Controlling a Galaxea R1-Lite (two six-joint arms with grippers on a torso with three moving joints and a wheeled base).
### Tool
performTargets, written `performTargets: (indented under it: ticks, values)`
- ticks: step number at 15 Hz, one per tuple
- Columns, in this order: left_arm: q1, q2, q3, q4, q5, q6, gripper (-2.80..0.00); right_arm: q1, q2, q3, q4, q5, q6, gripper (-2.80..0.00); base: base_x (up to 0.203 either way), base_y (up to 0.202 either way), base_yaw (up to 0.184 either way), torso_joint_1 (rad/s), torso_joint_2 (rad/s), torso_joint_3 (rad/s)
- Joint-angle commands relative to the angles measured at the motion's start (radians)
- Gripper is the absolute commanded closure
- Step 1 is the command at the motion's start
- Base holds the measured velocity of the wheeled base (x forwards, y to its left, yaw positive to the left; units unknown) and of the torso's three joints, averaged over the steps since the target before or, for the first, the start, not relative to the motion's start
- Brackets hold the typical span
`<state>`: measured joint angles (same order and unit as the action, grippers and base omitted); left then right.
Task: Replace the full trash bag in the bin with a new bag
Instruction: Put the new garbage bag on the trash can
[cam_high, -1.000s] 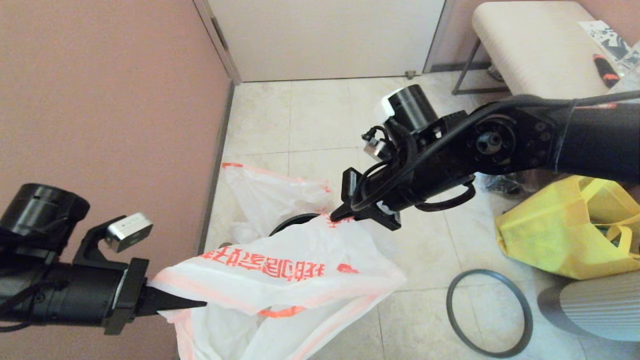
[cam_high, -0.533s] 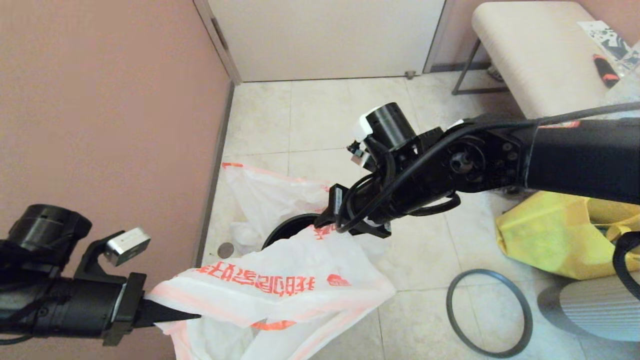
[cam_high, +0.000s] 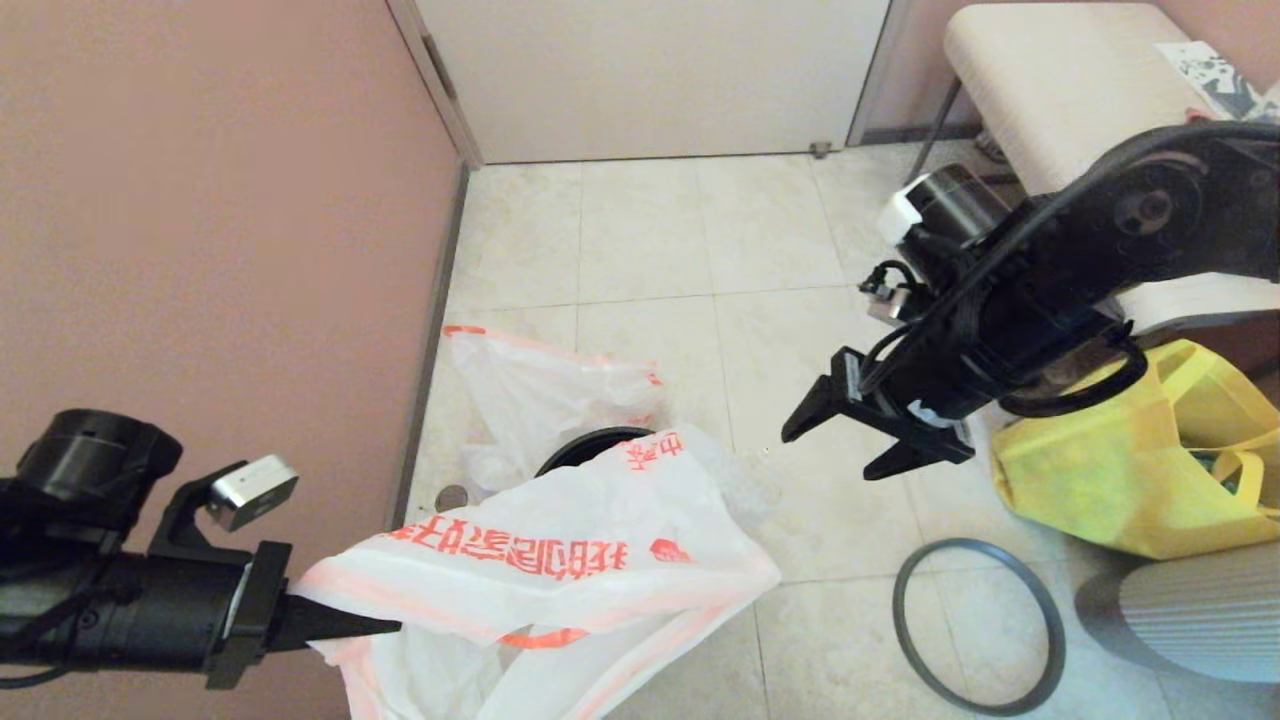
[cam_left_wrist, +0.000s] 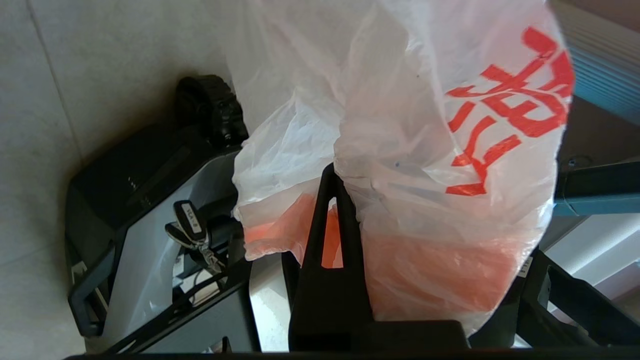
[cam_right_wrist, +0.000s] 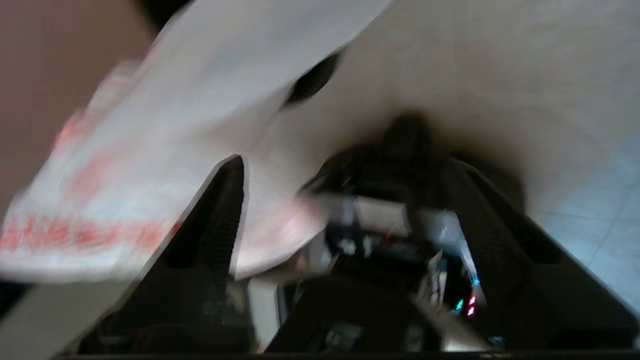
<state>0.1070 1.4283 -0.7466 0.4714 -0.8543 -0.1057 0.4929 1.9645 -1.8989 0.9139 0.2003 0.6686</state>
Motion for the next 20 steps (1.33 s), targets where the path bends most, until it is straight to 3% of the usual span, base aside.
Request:
performTargets:
  ticks: [1,5,8,13,20]
  values:
    - [0.000,-0.005,0.000,0.003,-0.006,-0.002,0.00,-0.072,0.071,0.054,-0.074,0.004,-0.025,0.00,0.000,0.000,0.000,0.000,0.00,0.000]
    - [0.022,-0.047,0.004,0.012,-0.050,-0.003,0.00,-0.076,0.218,0.076,-0.211,-0.001,-0.072,0.00,0.000,0.000,0.000,0.000,0.00,0.000]
    - [0.026,-0.148,0.041,0.037,-0.048,-0.002,0.00,-0.067,0.277,0.071,-0.218,-0.002,-0.076,0.00,0.000,0.000,0.000,0.000,0.00,0.000]
    - [0.028,-0.138,0.043,0.033,-0.051,0.000,0.00,-0.055,0.346,0.016,-0.236,-0.013,-0.074,0.00,0.000,0.000,0.000,0.000,0.00,0.000]
    - [0.034,-0.135,0.042,0.030,-0.055,0.000,0.00,0.171,0.381,-0.042,-0.206,-0.033,-0.008,0.00,0.000,0.000,0.000,0.000,0.00,0.000]
